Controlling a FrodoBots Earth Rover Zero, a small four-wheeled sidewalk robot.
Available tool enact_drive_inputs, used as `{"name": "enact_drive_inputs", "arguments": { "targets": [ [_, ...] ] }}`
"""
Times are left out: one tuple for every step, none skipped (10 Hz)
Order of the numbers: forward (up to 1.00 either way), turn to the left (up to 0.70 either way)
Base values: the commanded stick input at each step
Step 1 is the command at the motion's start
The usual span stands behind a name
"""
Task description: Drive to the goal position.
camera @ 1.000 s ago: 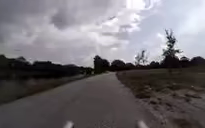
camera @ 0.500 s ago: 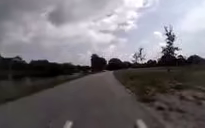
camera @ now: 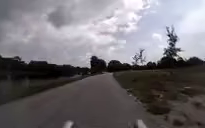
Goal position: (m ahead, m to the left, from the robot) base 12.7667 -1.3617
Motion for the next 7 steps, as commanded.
{"name": "enact_drive_inputs", "arguments": {
  "targets": [
    [0.85,0.00],
    [0.85,0.00],
    [0.85,0.00],
    [0.85,0.28],
    [0.85,0.33],
    [0.85,0.31],
    [0.85,0.11]
  ]
}}
